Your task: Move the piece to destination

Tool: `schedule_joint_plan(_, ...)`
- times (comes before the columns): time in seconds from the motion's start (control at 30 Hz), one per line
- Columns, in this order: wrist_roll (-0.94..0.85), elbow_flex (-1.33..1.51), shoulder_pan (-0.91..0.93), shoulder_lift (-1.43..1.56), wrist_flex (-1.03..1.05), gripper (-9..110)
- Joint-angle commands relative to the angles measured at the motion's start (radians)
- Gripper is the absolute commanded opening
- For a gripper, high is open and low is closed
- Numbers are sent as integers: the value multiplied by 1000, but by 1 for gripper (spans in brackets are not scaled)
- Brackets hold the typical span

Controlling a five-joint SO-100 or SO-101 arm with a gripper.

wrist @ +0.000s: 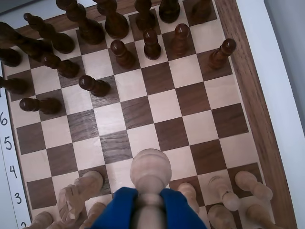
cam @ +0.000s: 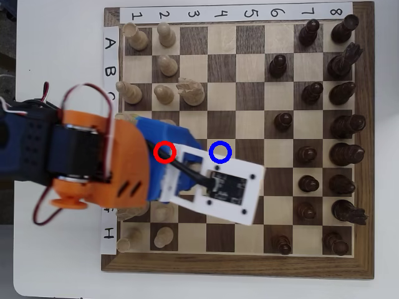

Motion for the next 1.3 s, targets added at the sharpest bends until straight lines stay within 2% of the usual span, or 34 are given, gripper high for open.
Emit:
schedule_joint_plan(0.0,118,-206,-26,-94,-89,0)
schedule_joint_plan(0.67,195,18,-57,-261,-265,0)
schedule_joint_plan(1.27,244,164,-49,-313,-250,0)
